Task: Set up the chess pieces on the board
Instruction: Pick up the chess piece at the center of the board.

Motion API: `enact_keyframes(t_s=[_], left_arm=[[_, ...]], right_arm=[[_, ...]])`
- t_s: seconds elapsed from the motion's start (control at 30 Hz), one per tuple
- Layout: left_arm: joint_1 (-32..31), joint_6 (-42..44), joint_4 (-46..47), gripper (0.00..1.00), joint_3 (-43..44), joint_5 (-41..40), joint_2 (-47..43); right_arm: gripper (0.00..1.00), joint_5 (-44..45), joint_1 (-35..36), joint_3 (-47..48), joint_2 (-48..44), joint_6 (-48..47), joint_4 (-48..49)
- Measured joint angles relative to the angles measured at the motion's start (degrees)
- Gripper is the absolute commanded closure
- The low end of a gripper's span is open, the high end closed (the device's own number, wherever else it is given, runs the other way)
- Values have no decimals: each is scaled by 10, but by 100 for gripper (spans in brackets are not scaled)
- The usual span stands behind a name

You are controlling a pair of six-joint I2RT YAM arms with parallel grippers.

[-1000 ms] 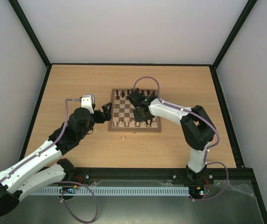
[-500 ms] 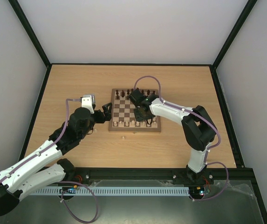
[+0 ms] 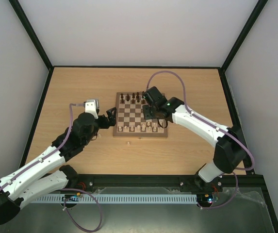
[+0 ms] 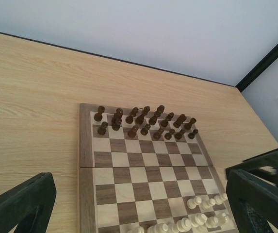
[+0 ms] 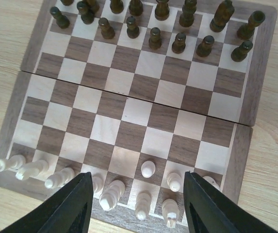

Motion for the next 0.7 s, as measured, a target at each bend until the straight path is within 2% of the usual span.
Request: enact_keyframes(t_s=[0.3, 0.7], left_arm=[[2, -2, 3, 1, -8, -45, 30], [3, -70, -91, 1, 38, -86, 44]], right_arm=[[40, -62, 0, -42, -52, -1, 26], [39, -125, 0, -79, -87, -2, 59]])
